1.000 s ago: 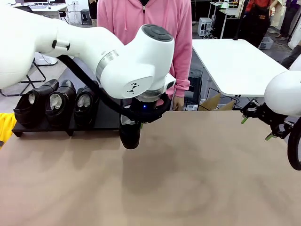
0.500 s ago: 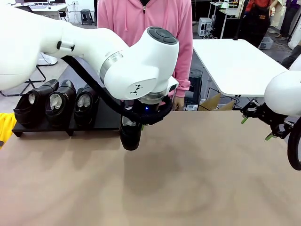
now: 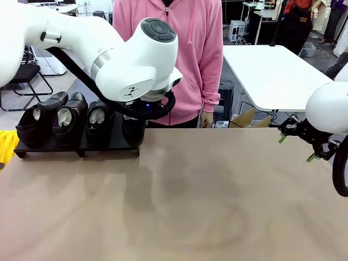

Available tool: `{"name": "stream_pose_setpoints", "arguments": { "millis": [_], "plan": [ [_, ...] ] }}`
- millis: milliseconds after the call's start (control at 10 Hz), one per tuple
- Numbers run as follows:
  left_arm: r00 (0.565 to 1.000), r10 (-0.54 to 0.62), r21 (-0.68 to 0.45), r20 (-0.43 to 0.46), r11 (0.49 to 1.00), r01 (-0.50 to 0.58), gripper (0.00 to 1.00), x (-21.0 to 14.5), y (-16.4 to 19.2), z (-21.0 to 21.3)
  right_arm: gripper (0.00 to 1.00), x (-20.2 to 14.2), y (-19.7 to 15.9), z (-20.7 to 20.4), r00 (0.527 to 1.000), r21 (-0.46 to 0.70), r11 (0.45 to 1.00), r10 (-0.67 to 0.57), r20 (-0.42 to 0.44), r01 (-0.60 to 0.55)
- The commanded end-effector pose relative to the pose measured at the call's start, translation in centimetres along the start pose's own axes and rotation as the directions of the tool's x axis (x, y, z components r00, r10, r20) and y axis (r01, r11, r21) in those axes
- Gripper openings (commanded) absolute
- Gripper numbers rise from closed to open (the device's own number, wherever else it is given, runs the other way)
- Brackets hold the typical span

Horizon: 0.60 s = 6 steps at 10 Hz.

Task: Organize the shoes by placing them on the stand.
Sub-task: Place the Shoe from the middle of the table onto the Shoes Stand.

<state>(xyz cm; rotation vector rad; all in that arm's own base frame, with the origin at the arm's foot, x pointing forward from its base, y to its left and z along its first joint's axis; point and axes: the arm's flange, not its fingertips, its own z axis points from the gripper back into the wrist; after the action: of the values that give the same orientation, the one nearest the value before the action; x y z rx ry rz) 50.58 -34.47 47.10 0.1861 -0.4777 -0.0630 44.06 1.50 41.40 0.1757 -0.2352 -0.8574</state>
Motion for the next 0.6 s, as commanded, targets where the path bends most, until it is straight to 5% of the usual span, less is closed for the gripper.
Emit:
{"name": "stream_pose_setpoints", "arguments": {
  "millis": [0,500],
  "plan": [
    [0.999,0.014,0.027,0.04,1.0,-0.015,0.0,0.9,1.1,-1.9,1.0,0.1,0.0,0.2,1.0,0.006,1.0,0.01,0.008,-0.01],
    [0.997,0.006,0.069,0.076,0.998,-0.011,0.0,1.9,2.3,-4.5,1.0,0.1,0.0,0.2,1.0,0.006,1.0,0.01,0.008,-0.01]
  ]
}}
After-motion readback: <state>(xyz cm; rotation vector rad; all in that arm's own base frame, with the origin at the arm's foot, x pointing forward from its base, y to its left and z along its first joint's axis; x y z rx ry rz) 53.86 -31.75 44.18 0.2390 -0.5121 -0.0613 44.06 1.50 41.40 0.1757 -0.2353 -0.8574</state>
